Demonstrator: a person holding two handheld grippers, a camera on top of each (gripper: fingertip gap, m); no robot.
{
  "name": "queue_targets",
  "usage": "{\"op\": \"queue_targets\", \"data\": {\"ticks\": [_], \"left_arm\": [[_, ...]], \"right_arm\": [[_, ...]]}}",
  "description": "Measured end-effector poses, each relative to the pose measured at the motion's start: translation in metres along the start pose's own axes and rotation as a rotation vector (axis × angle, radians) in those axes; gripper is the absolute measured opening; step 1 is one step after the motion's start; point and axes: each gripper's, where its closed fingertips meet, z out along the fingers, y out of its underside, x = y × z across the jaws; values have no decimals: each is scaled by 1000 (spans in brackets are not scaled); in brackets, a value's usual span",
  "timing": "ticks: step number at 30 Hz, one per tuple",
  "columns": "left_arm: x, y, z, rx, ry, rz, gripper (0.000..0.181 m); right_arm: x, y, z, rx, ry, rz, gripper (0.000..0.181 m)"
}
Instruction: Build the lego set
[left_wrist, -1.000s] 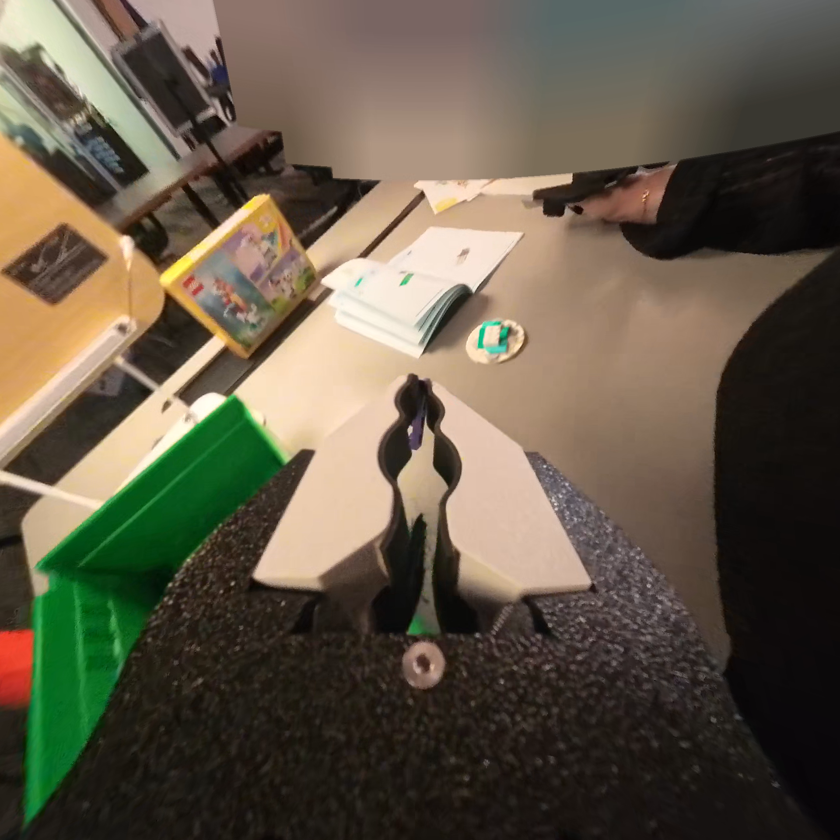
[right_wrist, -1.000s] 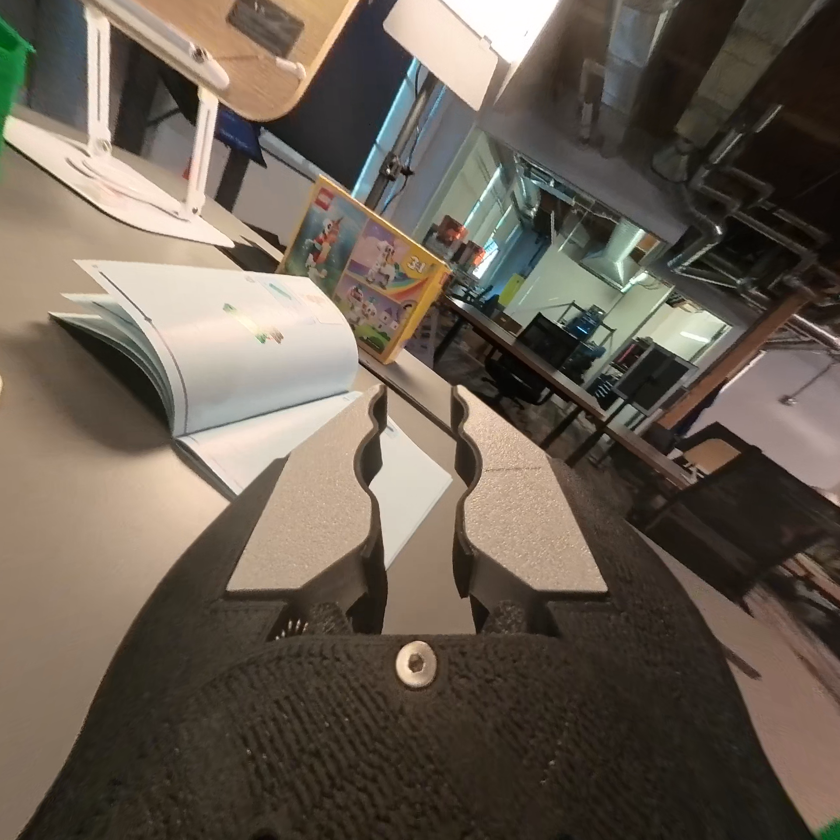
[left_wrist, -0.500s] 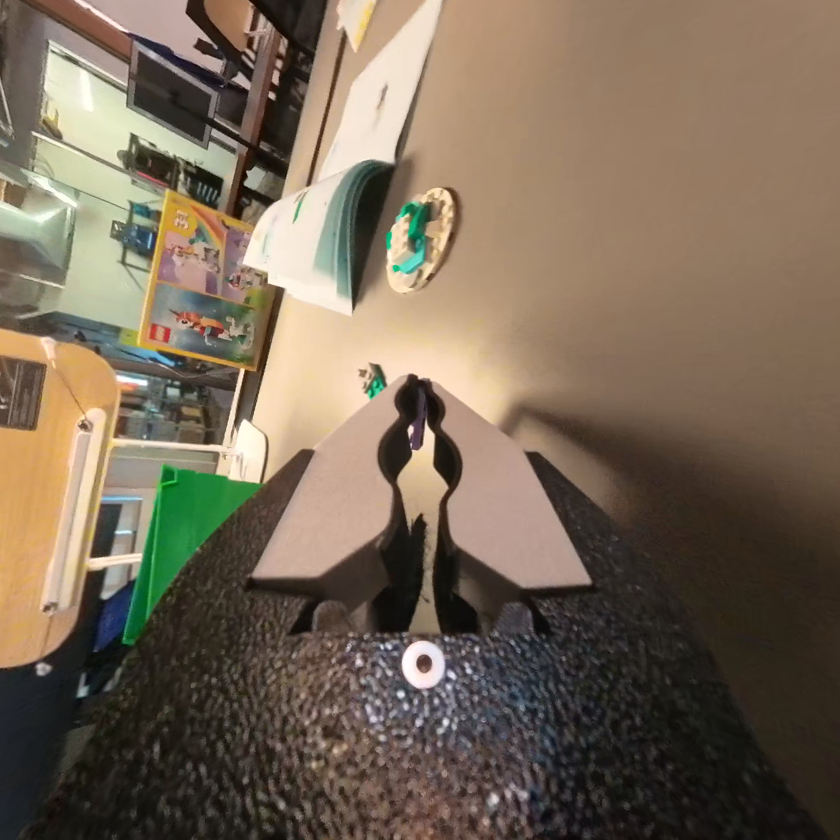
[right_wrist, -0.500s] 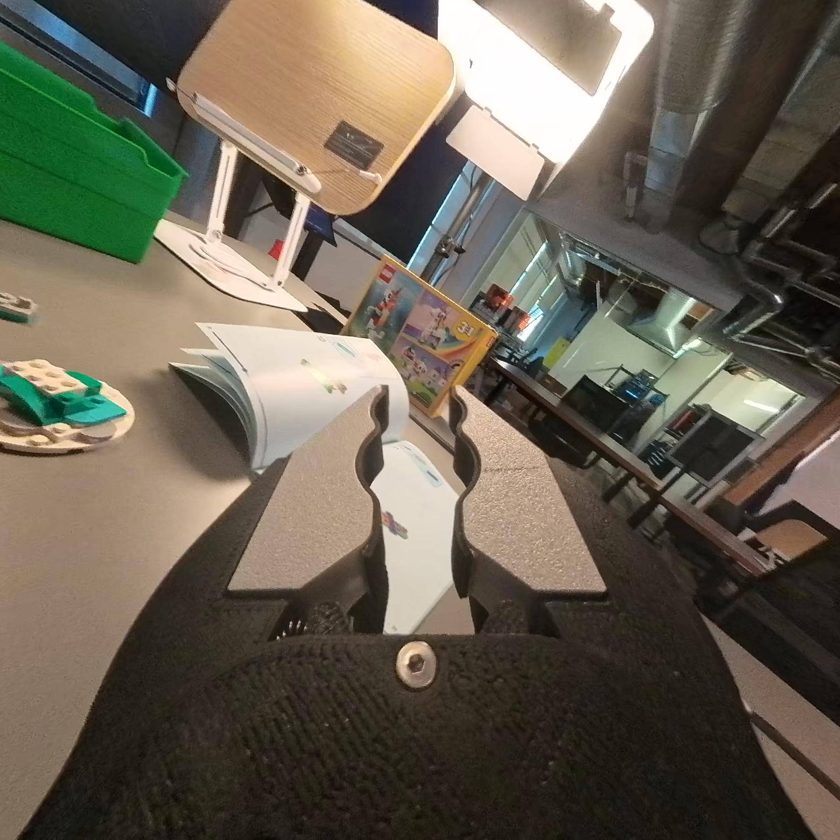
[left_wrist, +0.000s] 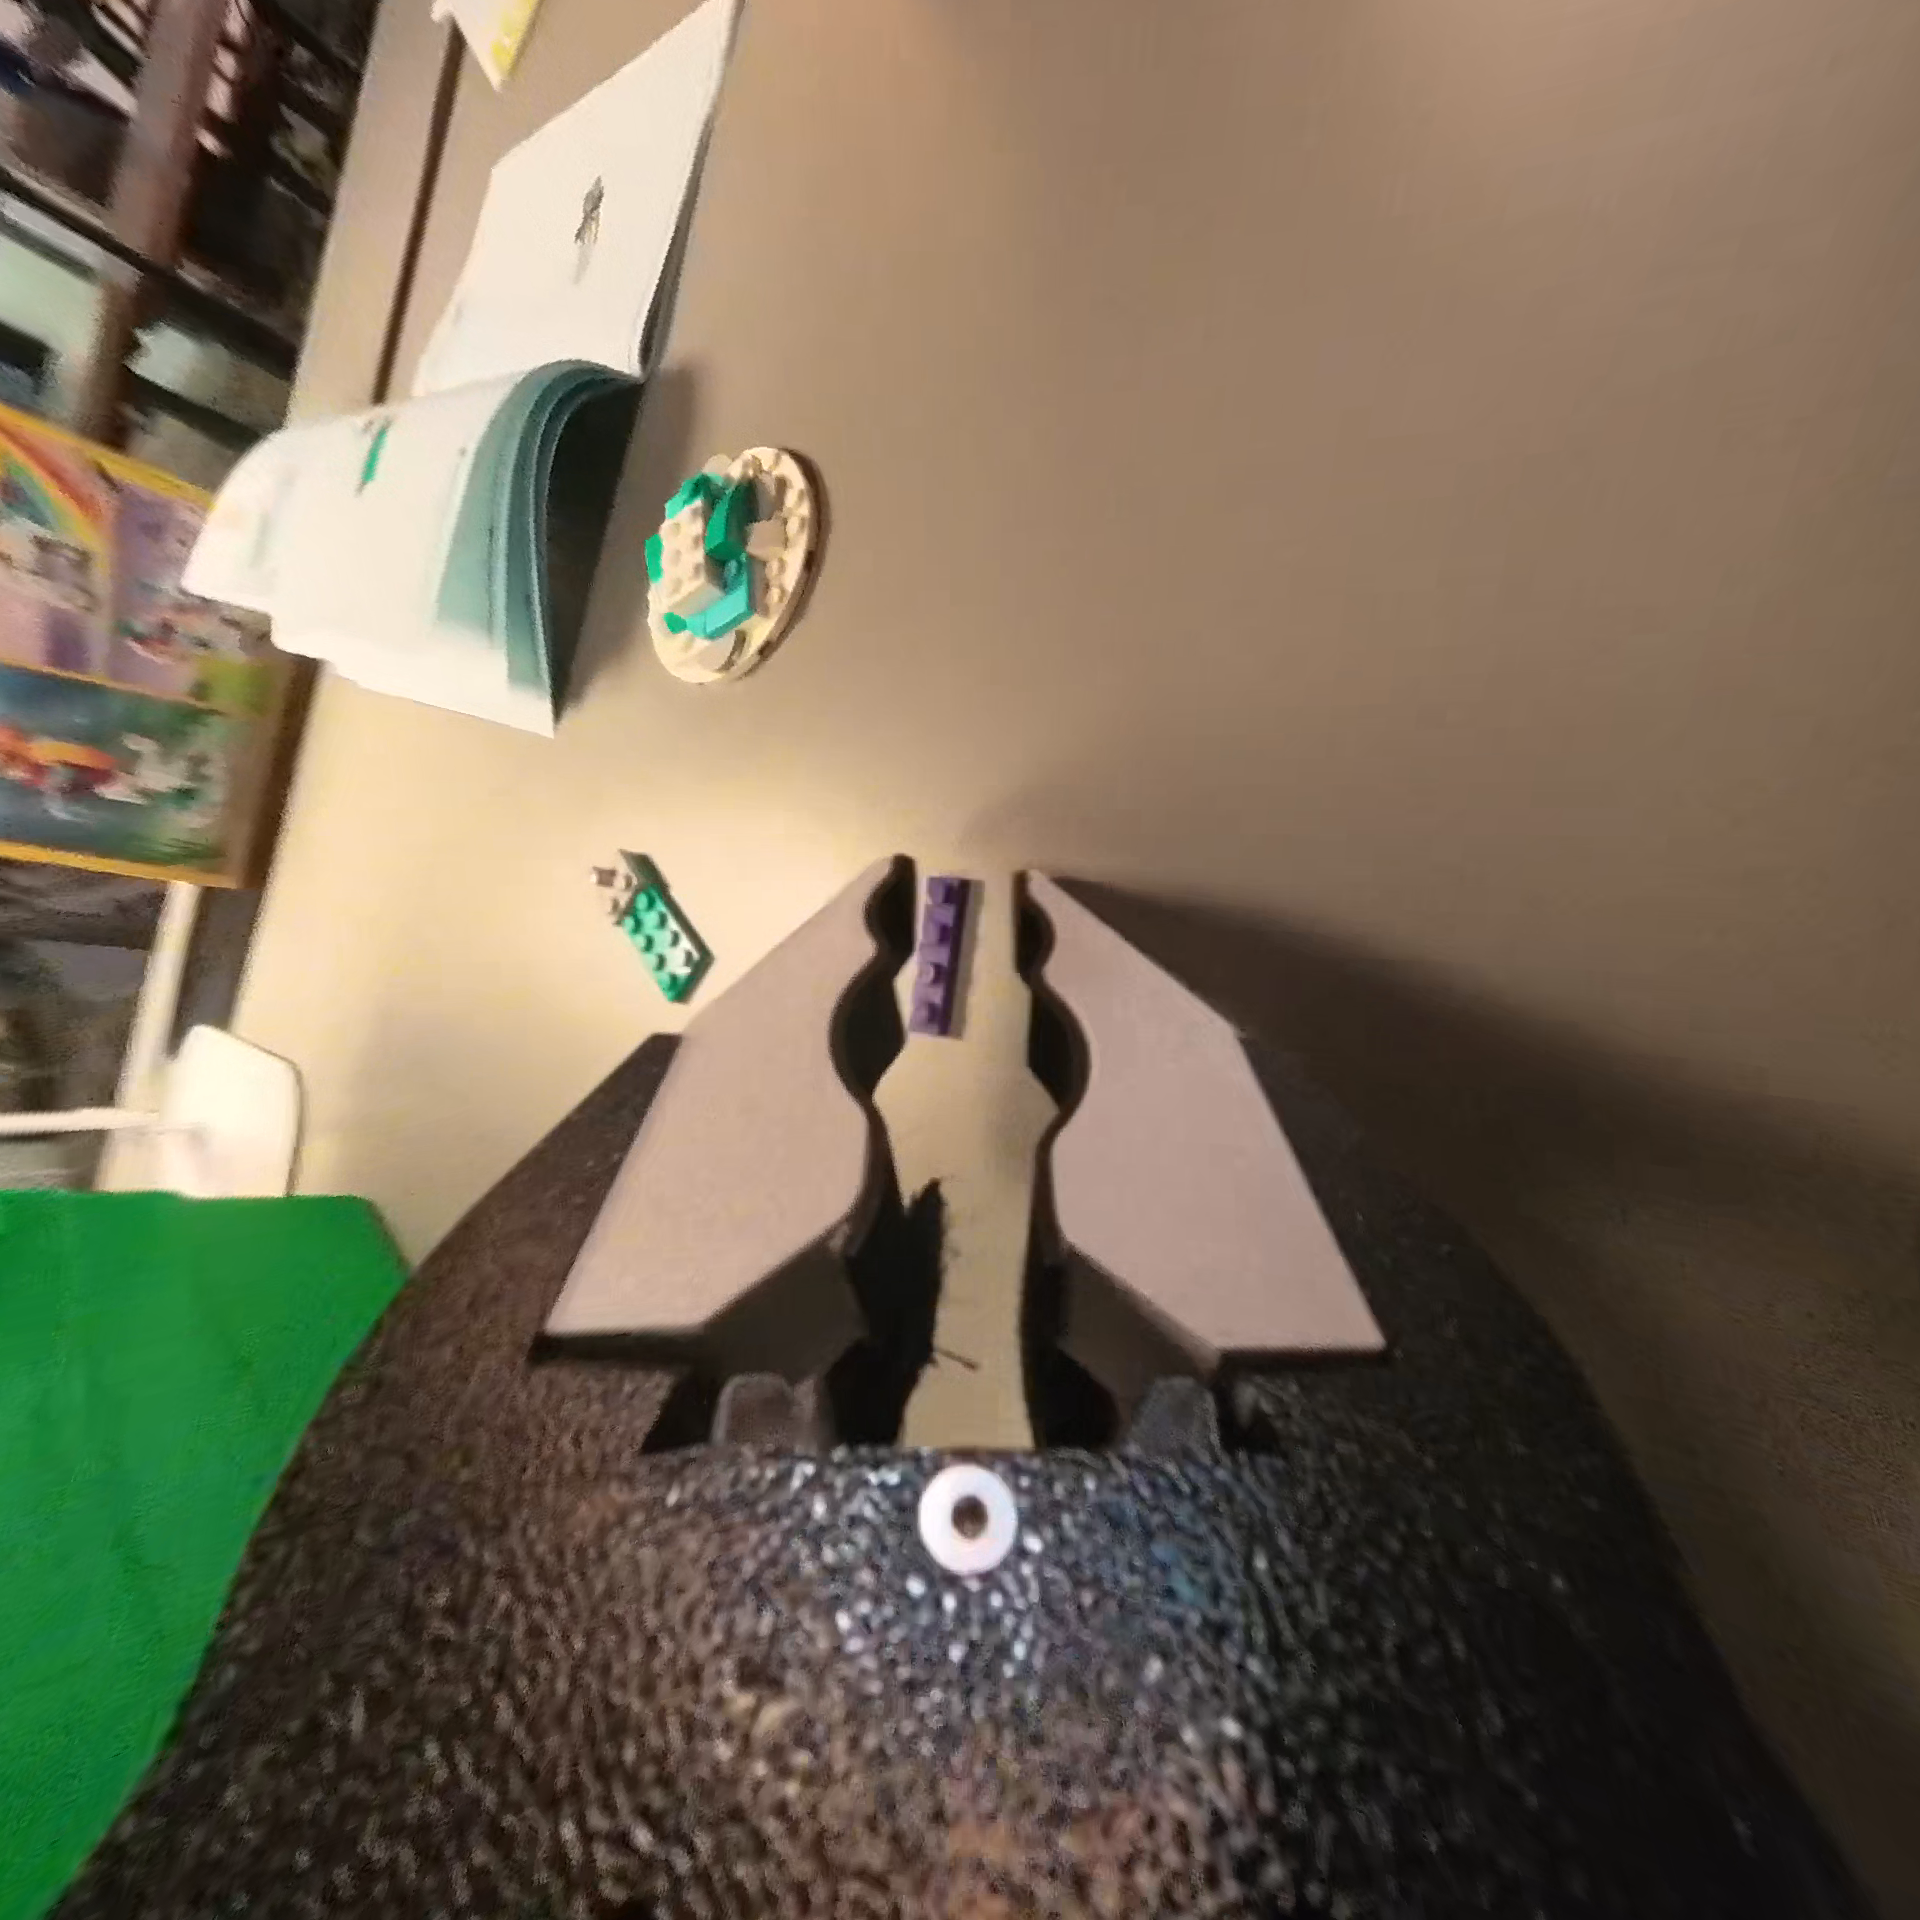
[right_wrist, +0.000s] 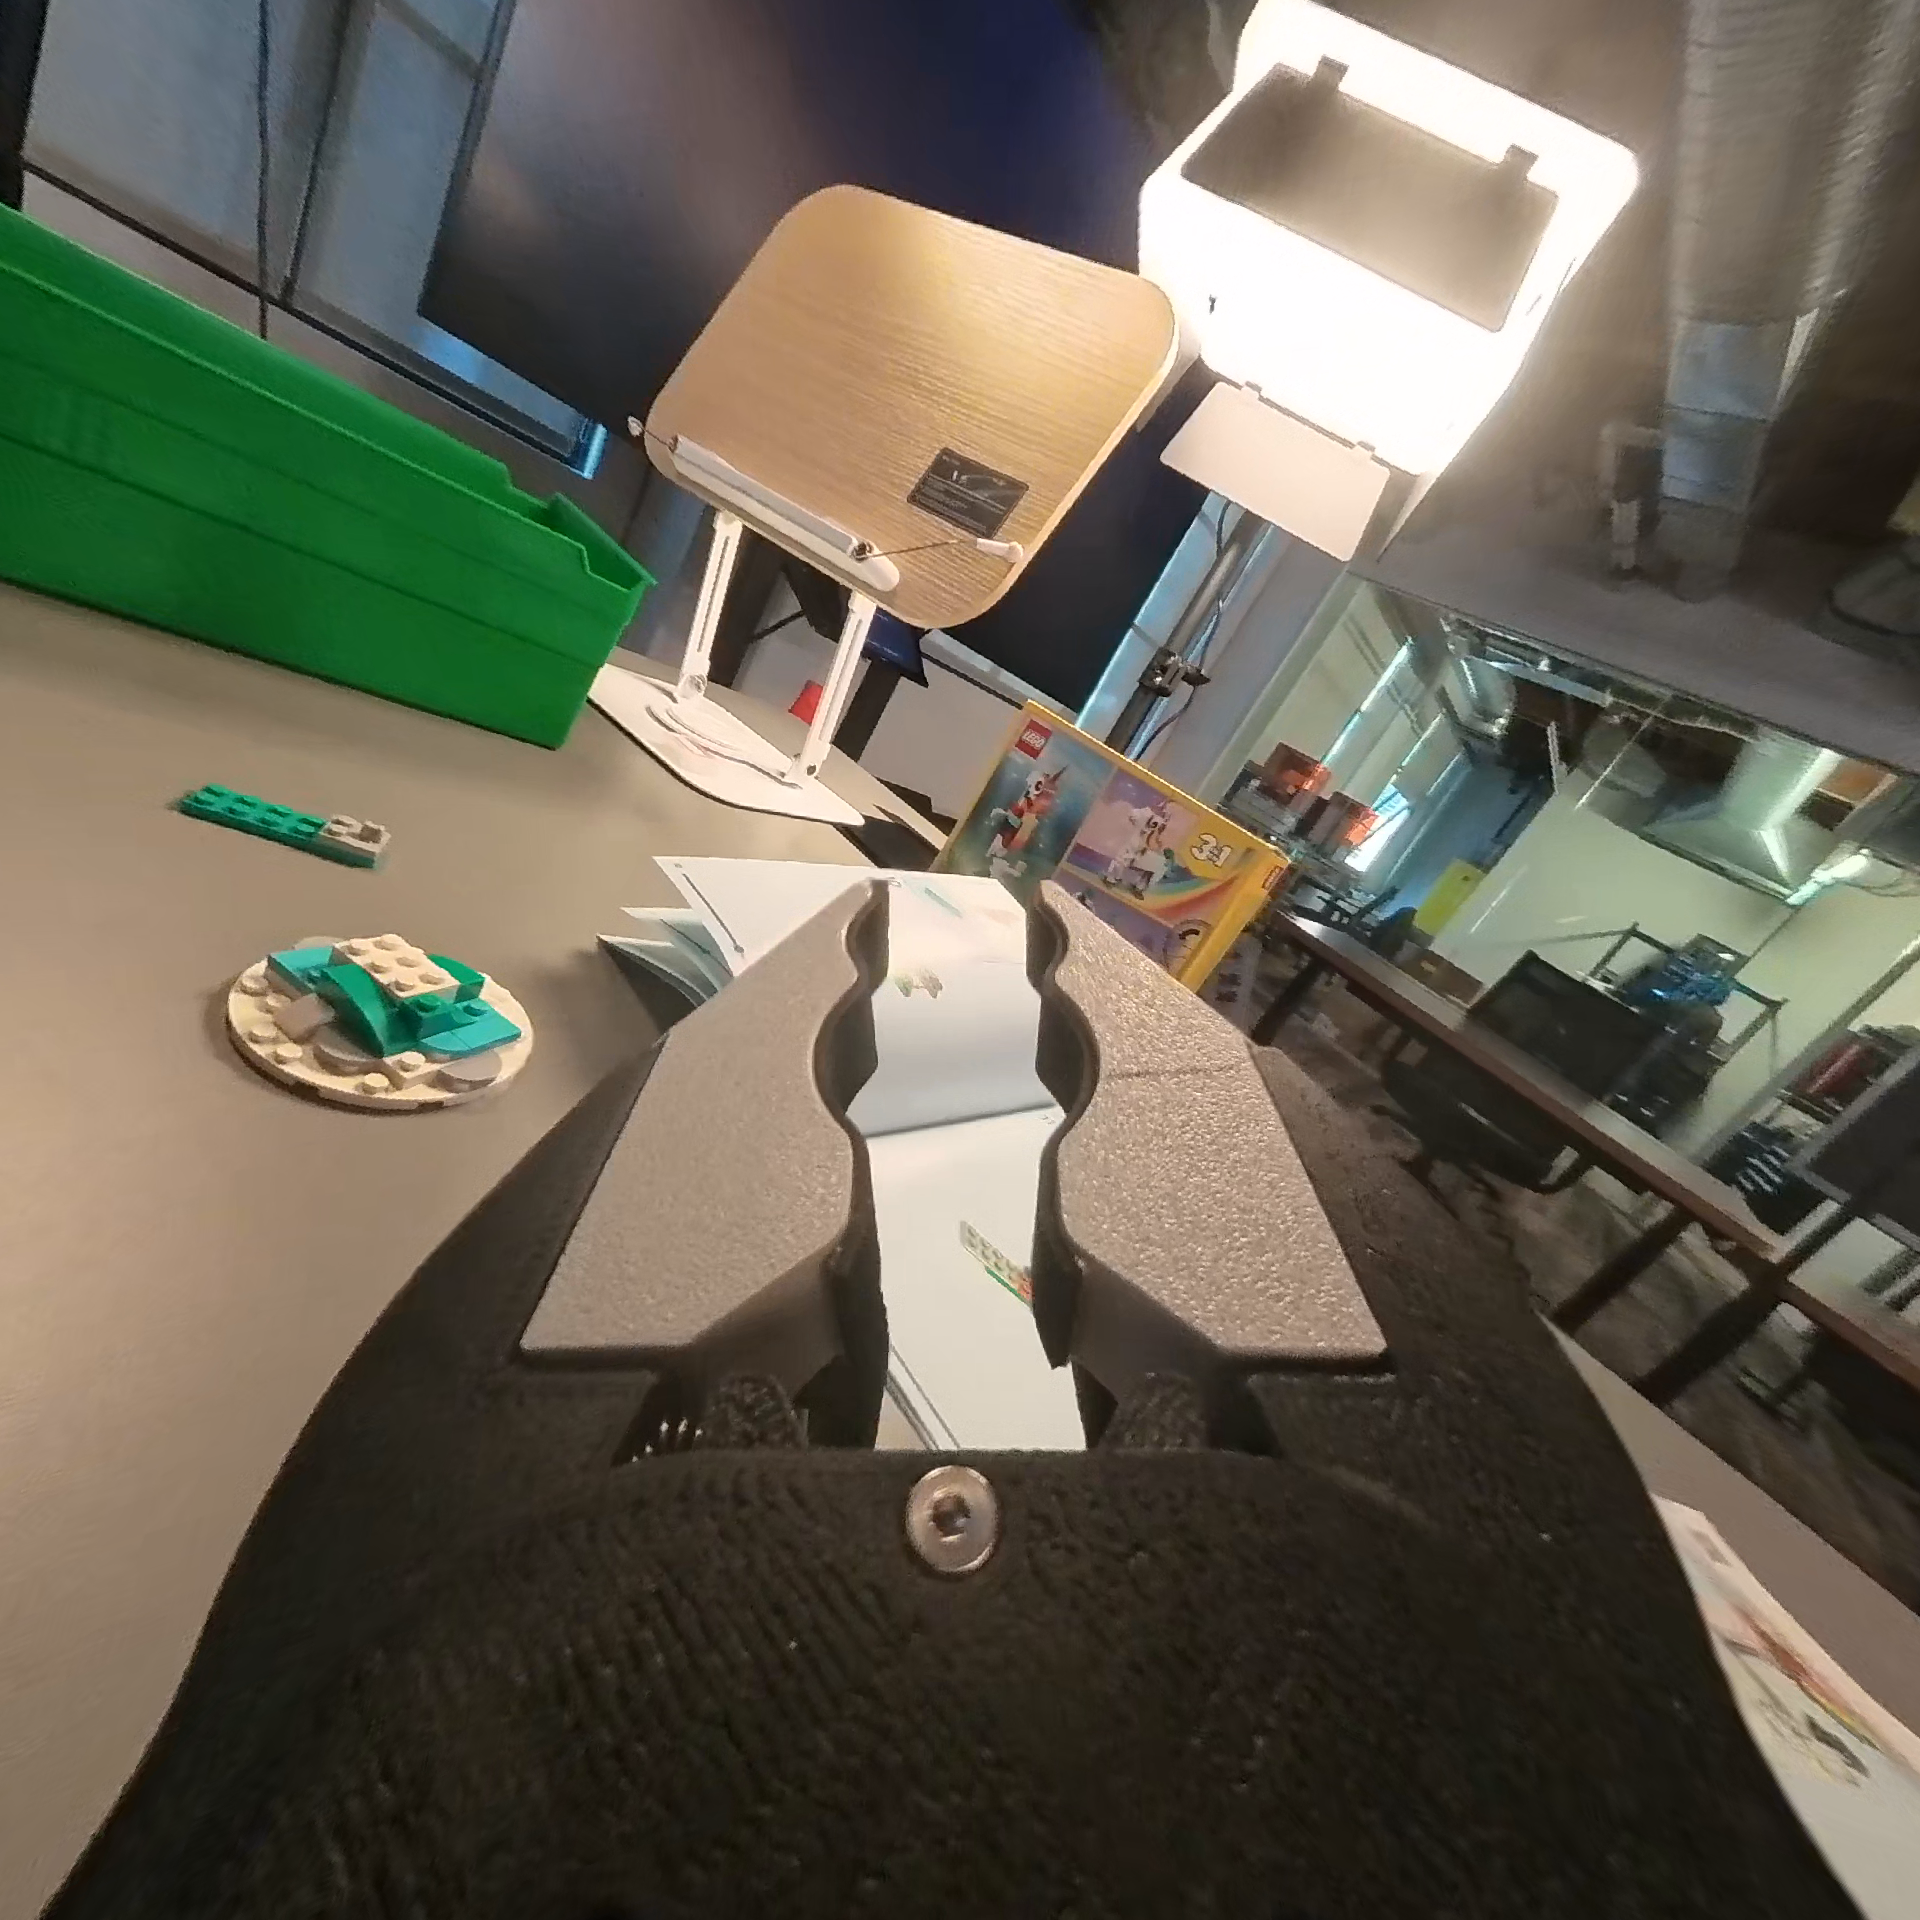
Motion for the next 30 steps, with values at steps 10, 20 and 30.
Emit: {"op": "queue_targets", "data": {"ticks": [10, 20, 30], "left_arm": [[-81, 23, 24, -32, -117, -875, 49], [-78, 40, 49, -193, -58, -949, 43], [-80, 41, 51, -208, -44, -968, 14]], "right_arm": [[-4, -7, -5, 31, -32, 36, 24], [-9, -10, -12, 60, -90, 49, 25], [-19, -17, -30, 99, -197, 80, 25]]}}
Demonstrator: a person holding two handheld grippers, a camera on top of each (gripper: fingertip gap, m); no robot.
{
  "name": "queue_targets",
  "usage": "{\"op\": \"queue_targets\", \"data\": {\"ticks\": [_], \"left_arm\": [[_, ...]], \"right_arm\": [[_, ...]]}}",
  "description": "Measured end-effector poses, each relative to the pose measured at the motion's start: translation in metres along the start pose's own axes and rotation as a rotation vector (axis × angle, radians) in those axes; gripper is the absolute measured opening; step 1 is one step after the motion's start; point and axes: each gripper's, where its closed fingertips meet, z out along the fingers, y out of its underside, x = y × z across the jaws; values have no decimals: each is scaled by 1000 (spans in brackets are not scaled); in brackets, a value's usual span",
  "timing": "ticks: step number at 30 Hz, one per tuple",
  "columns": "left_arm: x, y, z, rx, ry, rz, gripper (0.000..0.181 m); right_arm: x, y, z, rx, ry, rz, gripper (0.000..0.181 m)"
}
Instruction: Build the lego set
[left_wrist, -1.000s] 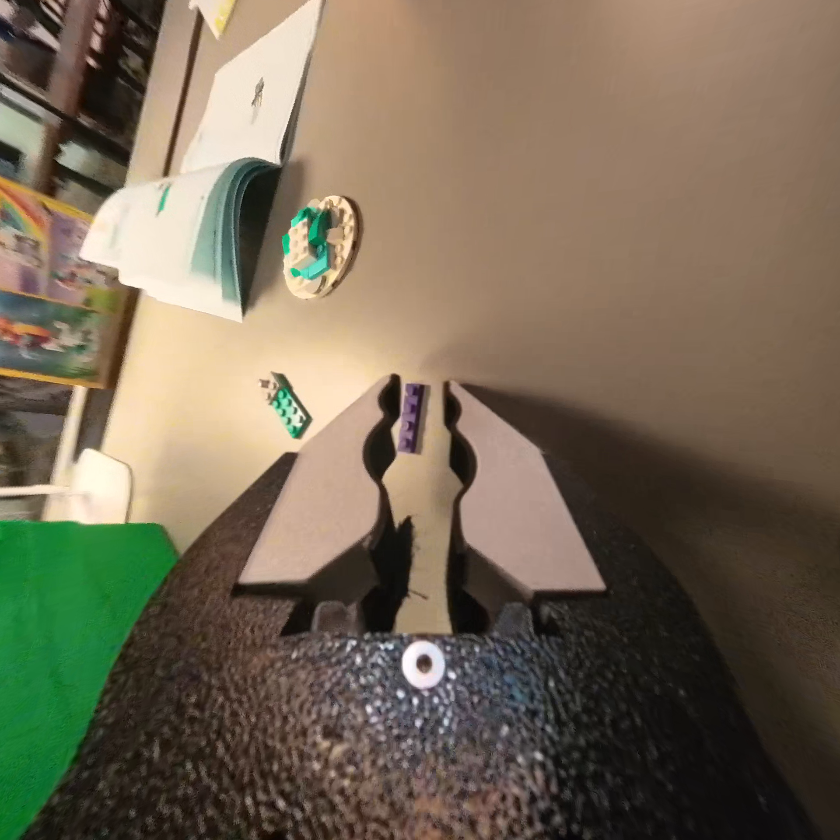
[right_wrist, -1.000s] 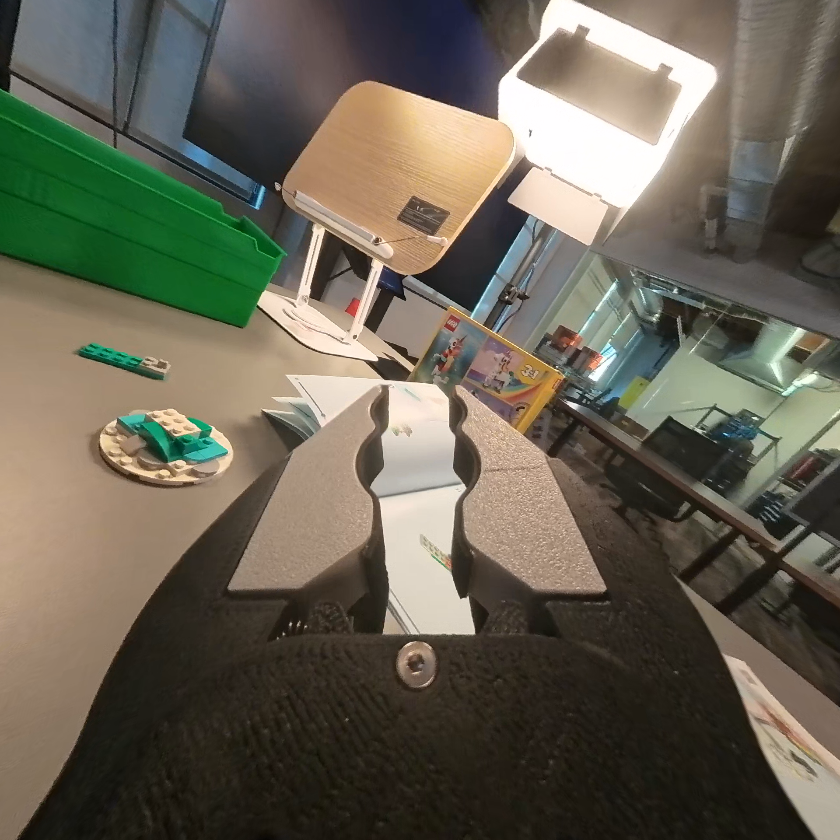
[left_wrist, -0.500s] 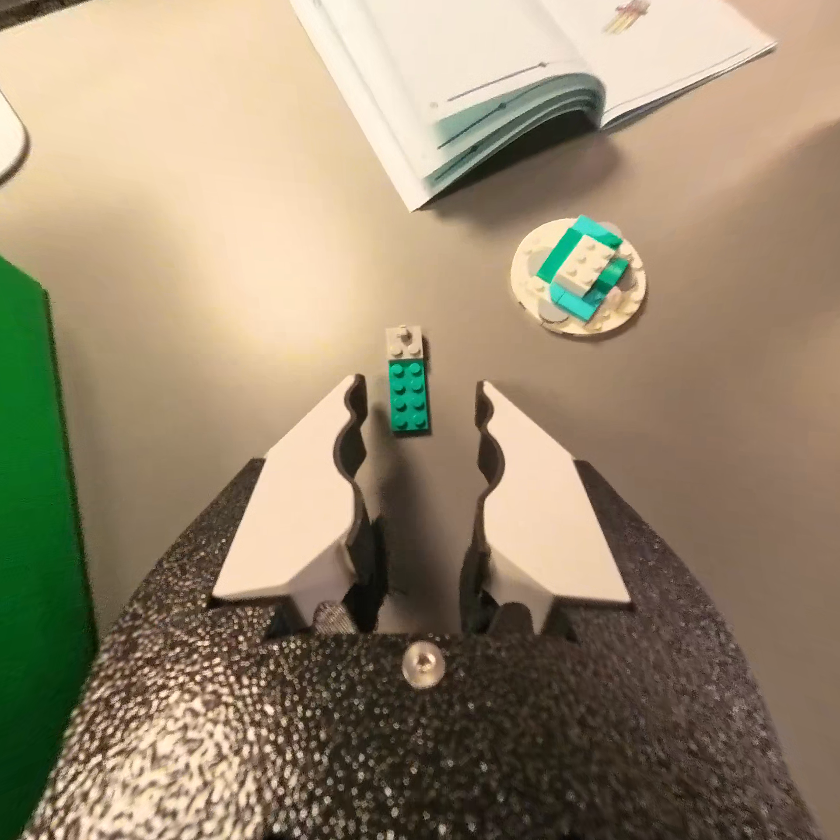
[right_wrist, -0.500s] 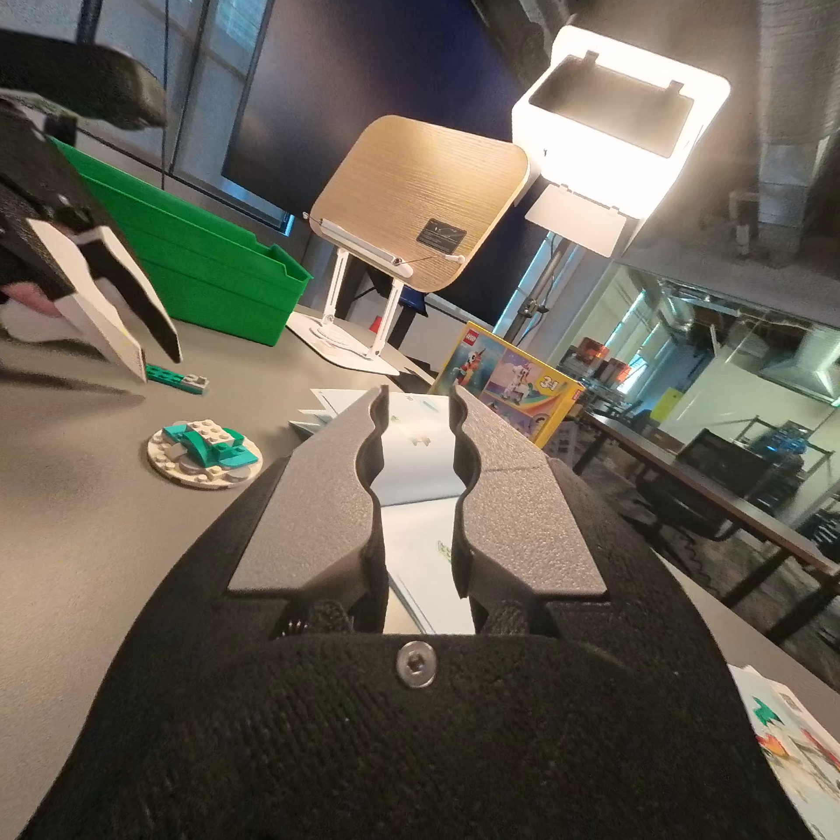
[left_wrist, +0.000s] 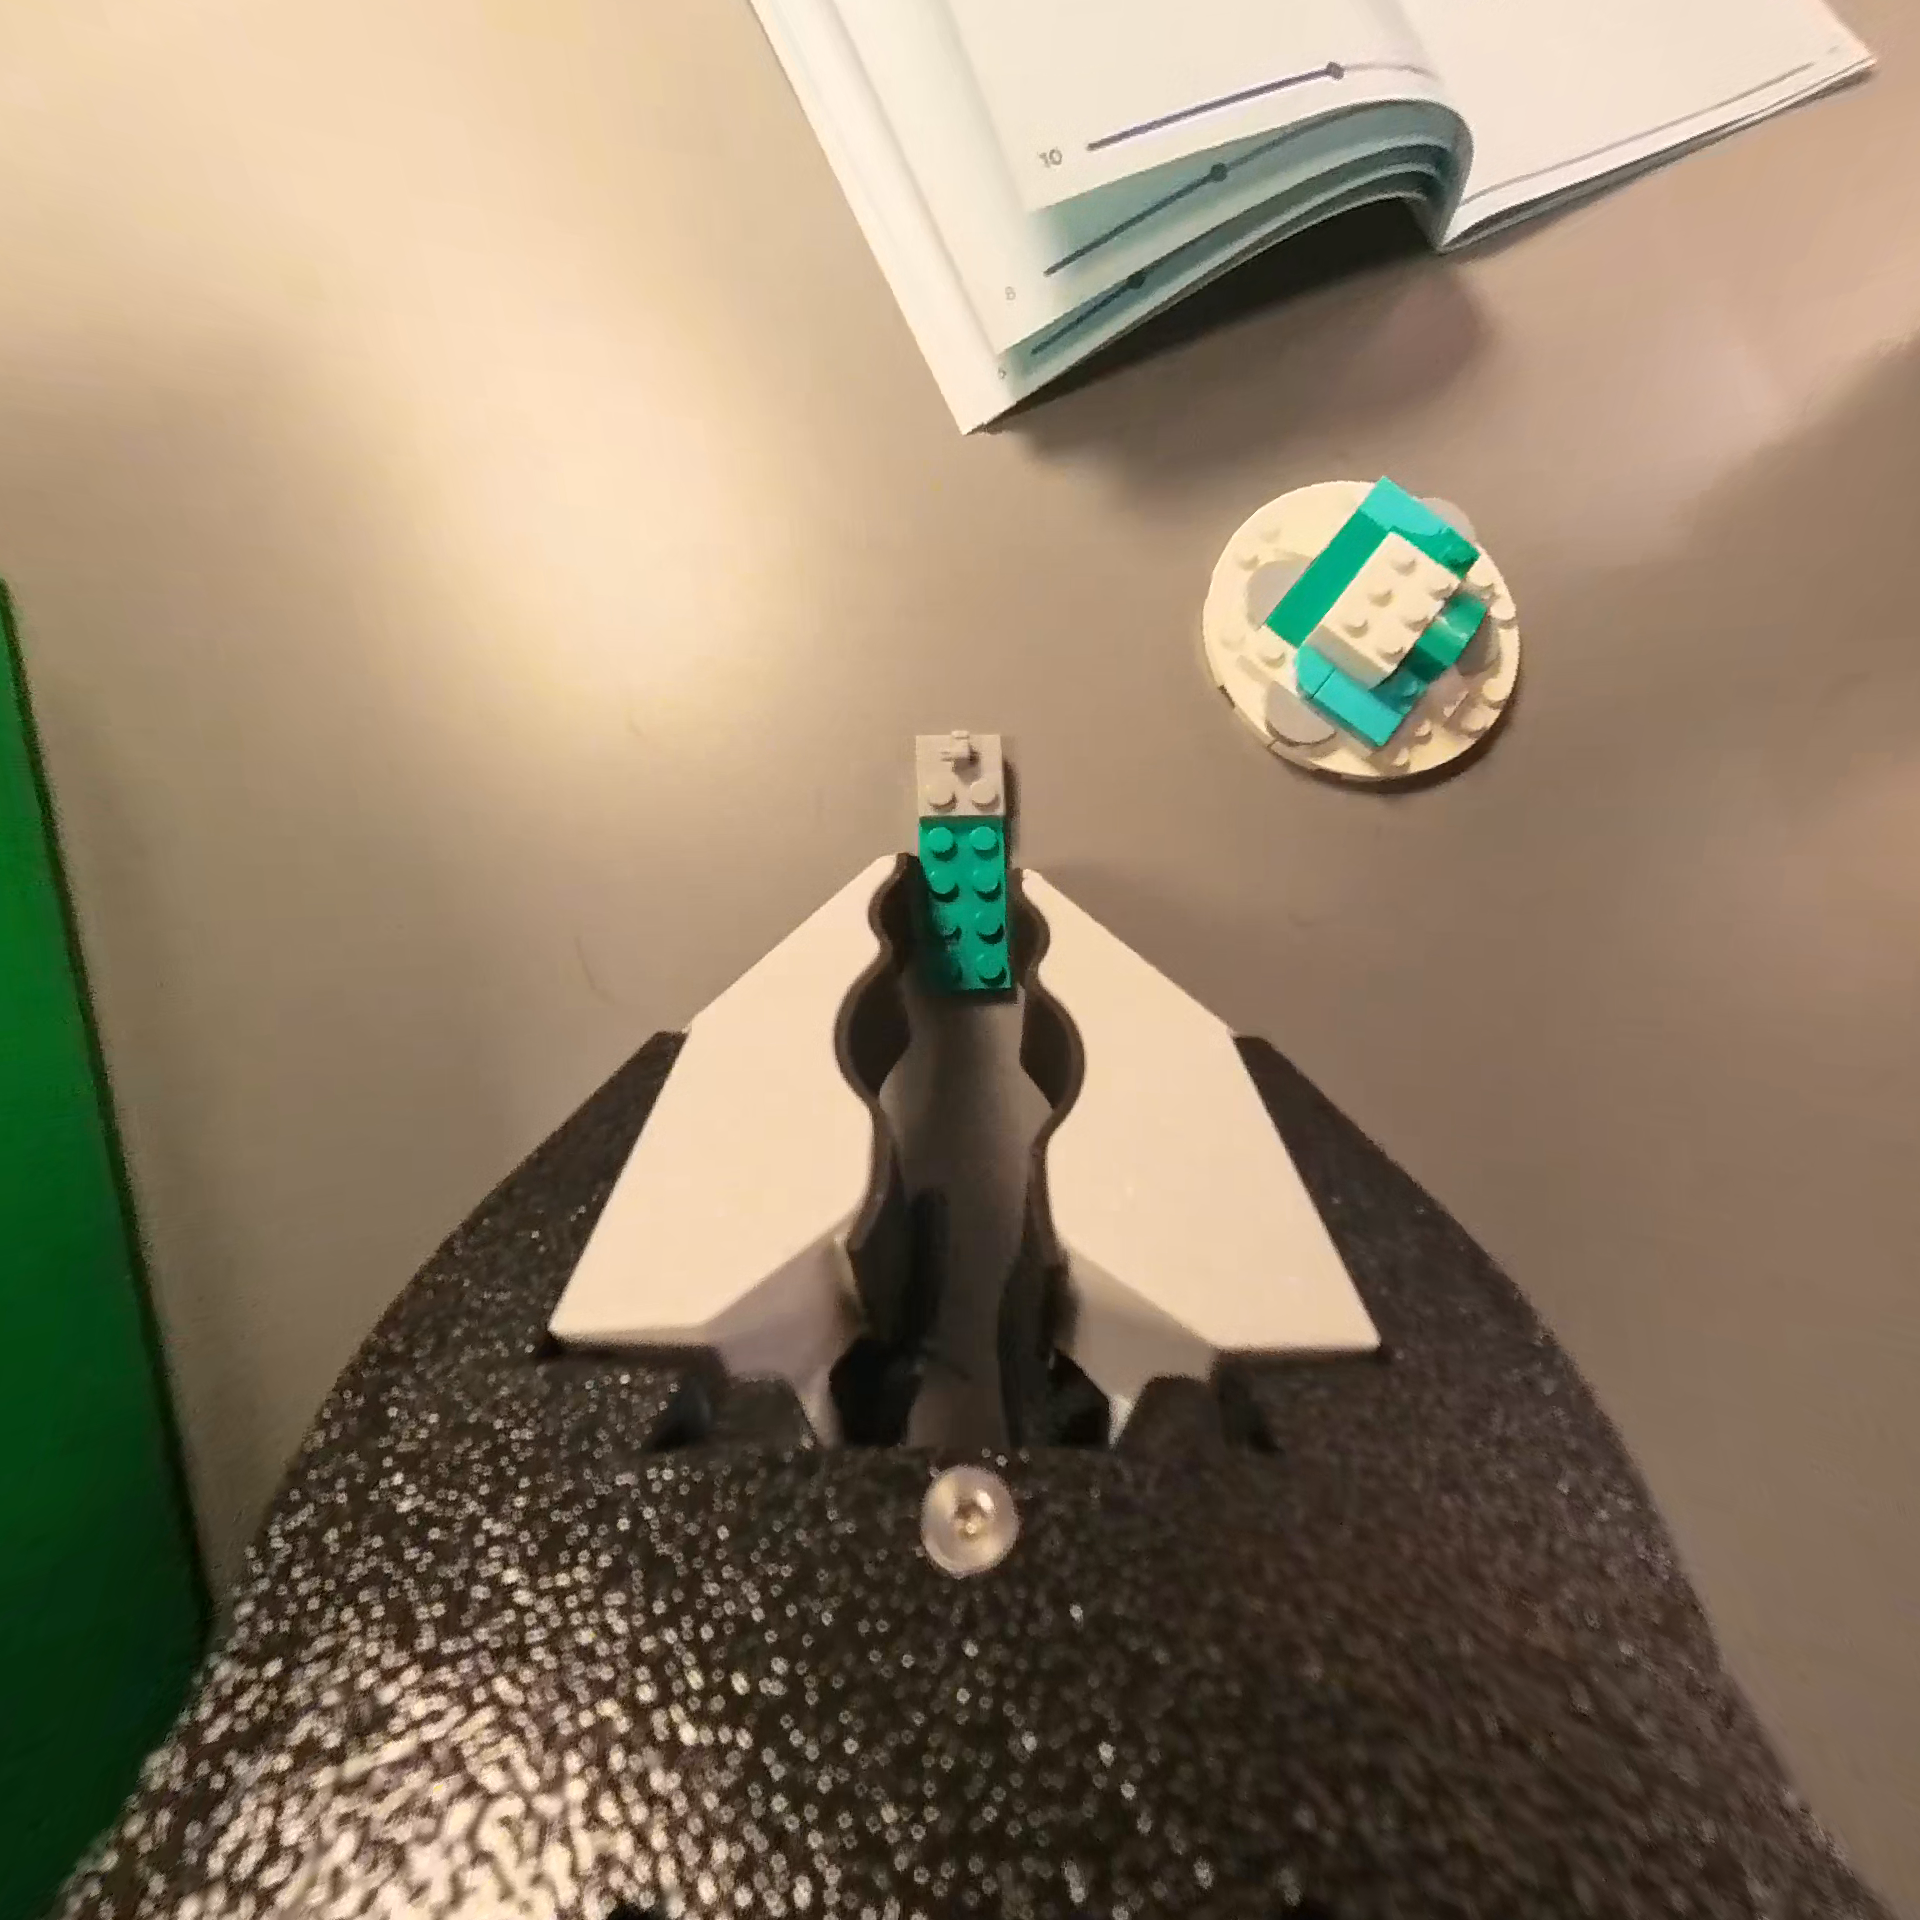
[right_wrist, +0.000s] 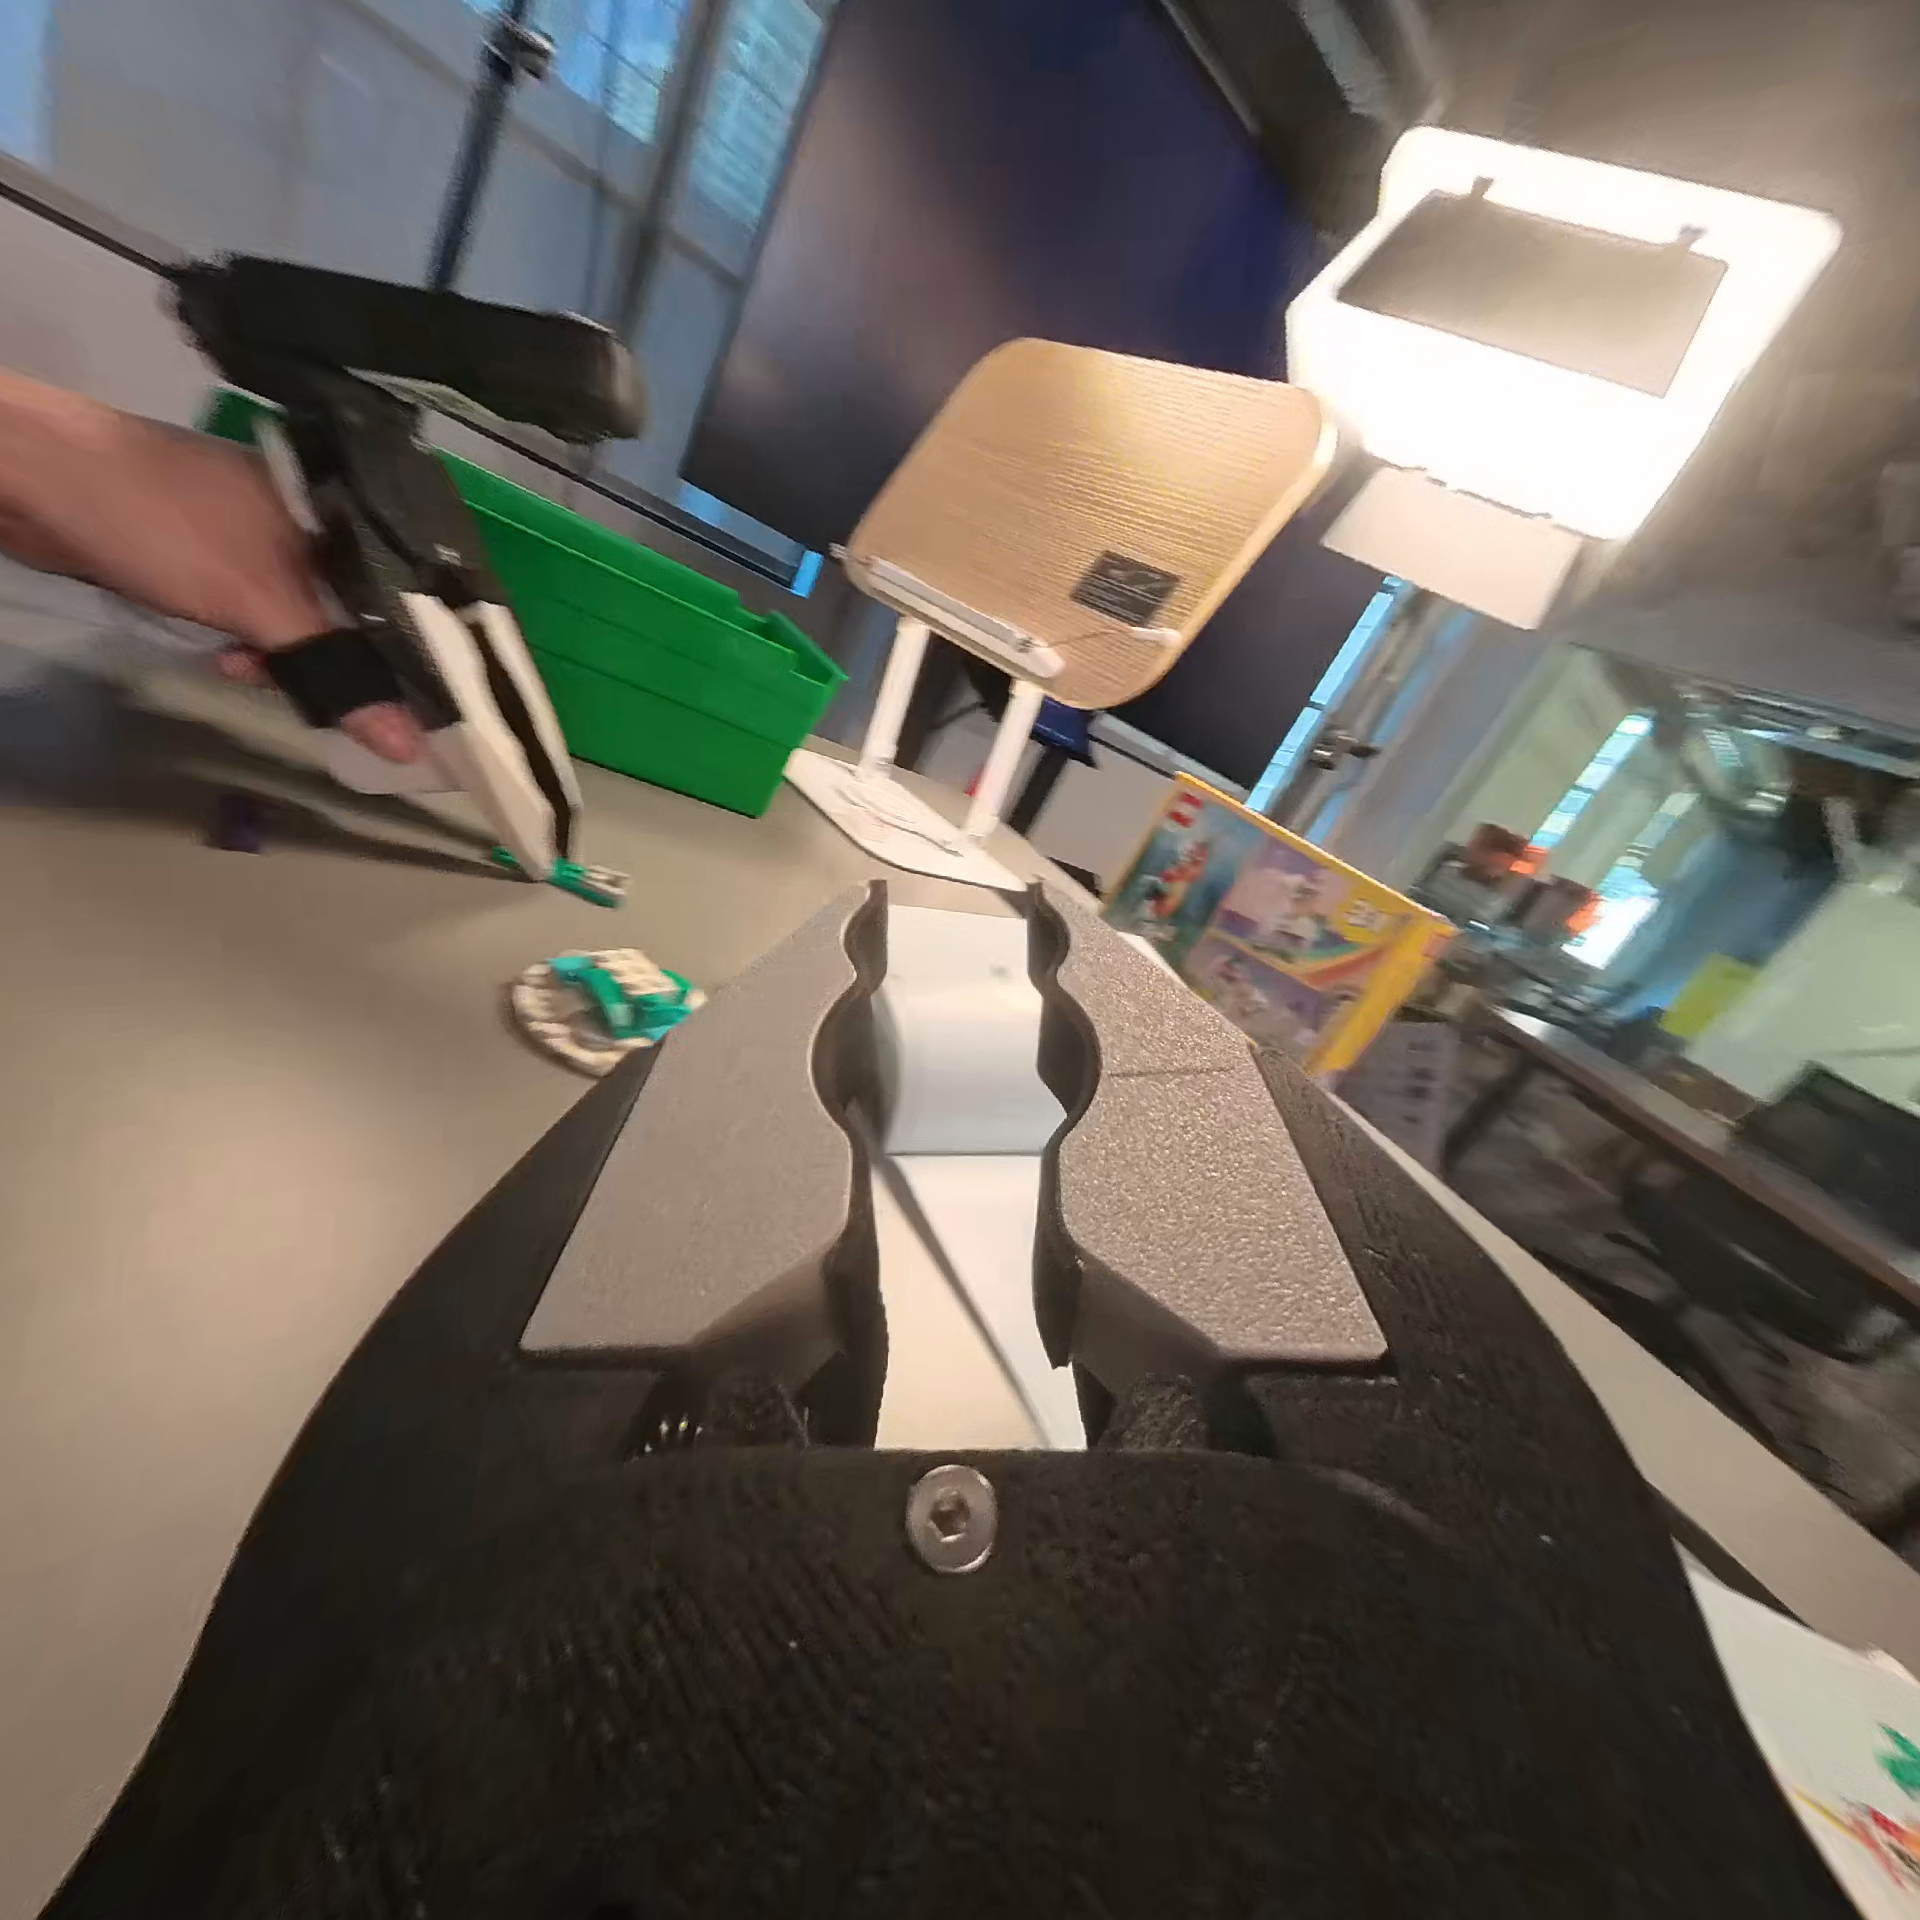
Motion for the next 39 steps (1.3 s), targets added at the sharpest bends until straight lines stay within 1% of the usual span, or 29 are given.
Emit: {"op": "queue_targets", "data": {"ticks": [2, 4, 6, 7, 9, 10, 11, 13, 15, 17, 19, 23, 28, 35, 37, 38, 39], "left_arm": [[5, 0, -1, -3, 21, 12, 14], [18, -10, -4, 45, 51, 35, 13], [47, -25, -12, 104, 132, 126, 13], [69, -30, -15, 124, 202, 195, 13], [120, -29, -23, 121, 393, 363, 14], [136, -24, -24, 100, 436, 434, 14], [146, -21, -23, 76, 443, 493, 14], [161, -20, -22, 77, 458, 567, 13], [174, -26, -25, 117, 494, 565, 13], [180, -32, -29, 151, 518, 550, 13], [180, -33, -30, 158, 508, 551, 13], [182, -32, -29, 140, 465, 600, 13], [186, -33, -31, 140, 452, 650, 13], [185, -32, -34, 142, 439, 659, 13], [185, -32, -34, 143, 444, 626, 13], [185, -33, -35, 137, 456, 567, 13], [184, -32, -37, 119, 471, 488, 18]], "right_arm": [[-6, -1, -1, 6, -31, -6, 24], [-12, -2, -2, 12, -64, -16, 24], [-18, -5, -2, 26, -97, -22, 24], [-22, -7, -3, 39, -124, -18, 24], [-32, -15, -6, 86, -193, 6, 24], [-38, -19, -8, 107, -240, 32, 23], [-45, -21, -10, 119, -295, 70, 22], [-57, -23, -11, 105, -398, 140, 27], [-71, -24, -15, 75, -513, 171, 21], [-82, -20, -18, 25, -598, 182, 15], [-88, -19, -22, 2, -660, 215, 8], [-99, -16, -25, -60, -749, 249, 7], [-107, -8, -25, -121, -769, 208, 6], [-111, -5, -27, -144, -789, 178, 1], [-111, -4, -27, -147, -779, 168, 1], [-111, -4, -27, -146, -774, 160, 1], [-110, -3, -26, -146, -761, 156, 0]]}}
